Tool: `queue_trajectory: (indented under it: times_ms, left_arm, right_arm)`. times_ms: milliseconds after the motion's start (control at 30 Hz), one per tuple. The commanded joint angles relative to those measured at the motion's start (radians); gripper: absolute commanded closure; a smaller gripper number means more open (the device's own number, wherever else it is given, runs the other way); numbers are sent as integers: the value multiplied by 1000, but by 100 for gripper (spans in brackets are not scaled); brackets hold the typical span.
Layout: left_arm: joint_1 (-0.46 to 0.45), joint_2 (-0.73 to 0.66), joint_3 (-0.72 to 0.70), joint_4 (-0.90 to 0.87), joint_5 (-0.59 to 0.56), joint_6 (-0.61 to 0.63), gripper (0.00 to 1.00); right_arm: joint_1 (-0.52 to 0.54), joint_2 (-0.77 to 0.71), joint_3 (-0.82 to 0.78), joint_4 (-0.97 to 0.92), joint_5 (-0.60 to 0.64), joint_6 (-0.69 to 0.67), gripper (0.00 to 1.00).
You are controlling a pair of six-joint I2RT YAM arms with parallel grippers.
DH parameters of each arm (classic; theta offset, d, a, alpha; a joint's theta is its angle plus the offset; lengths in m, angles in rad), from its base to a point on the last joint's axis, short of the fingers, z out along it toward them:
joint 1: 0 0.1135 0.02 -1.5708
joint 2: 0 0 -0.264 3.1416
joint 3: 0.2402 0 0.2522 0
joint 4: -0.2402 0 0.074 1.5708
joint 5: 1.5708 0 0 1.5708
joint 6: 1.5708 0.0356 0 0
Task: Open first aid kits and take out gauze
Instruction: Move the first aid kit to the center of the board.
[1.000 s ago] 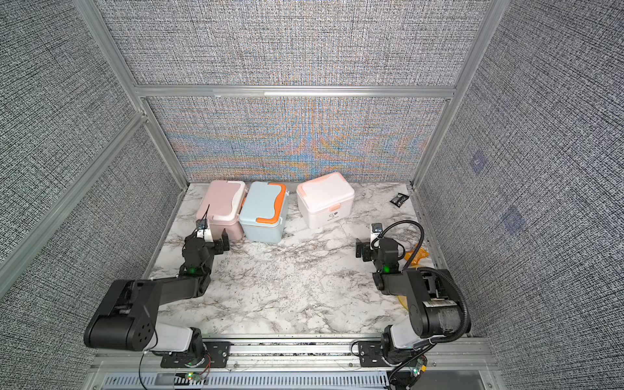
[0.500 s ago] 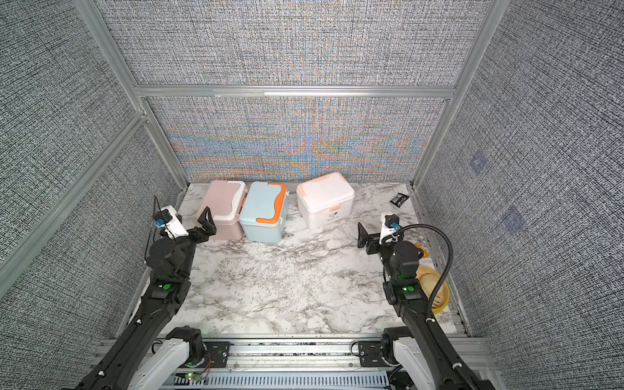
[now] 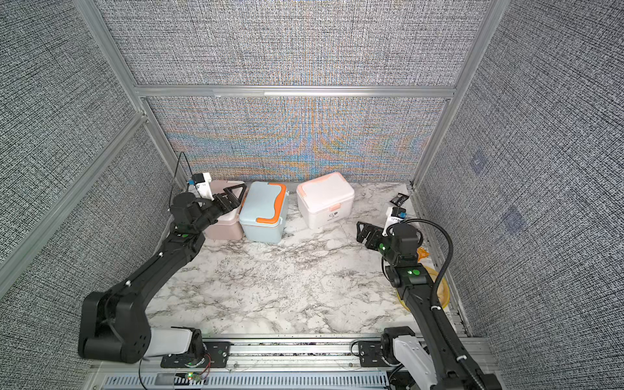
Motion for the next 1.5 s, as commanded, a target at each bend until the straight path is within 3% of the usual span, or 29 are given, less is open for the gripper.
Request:
queue_trajectory:
  times_ms: [0, 100, 400, 633, 833, 1033, 1267, 1467]
  left_arm:
    - [-4, 194, 101, 327, 192, -273, 0]
    - [-49, 331, 219, 321, 188, -314, 0]
    - [-234, 496, 662, -355, 20, 55, 0]
    - [-338, 818, 1278, -978, -113, 353, 0]
    - [-357, 1096, 1710, -1190, -113, 403, 0]
    - [-377, 1115, 1675, -1083, -81, 407, 0]
    - [-415, 1107, 1641, -1067, -35, 391, 4]
    - [-473, 952, 1381, -956, 2, 350, 5]
  right_arm:
    - [-4, 89, 42, 57, -120, 81, 1]
    - [-3, 200, 103, 53, -146, 110, 1]
    - [-1, 421, 244, 23, -206, 123, 1]
    - [-1, 515, 311, -20, -217, 126, 1]
    - [5, 594, 399, -58, -227, 119, 1]
    - [4, 663, 466, -85, -219, 115, 10]
    - [-2, 721, 534, -110, -207, 114, 12]
    - [-51, 741, 558, -172, -159, 108, 10]
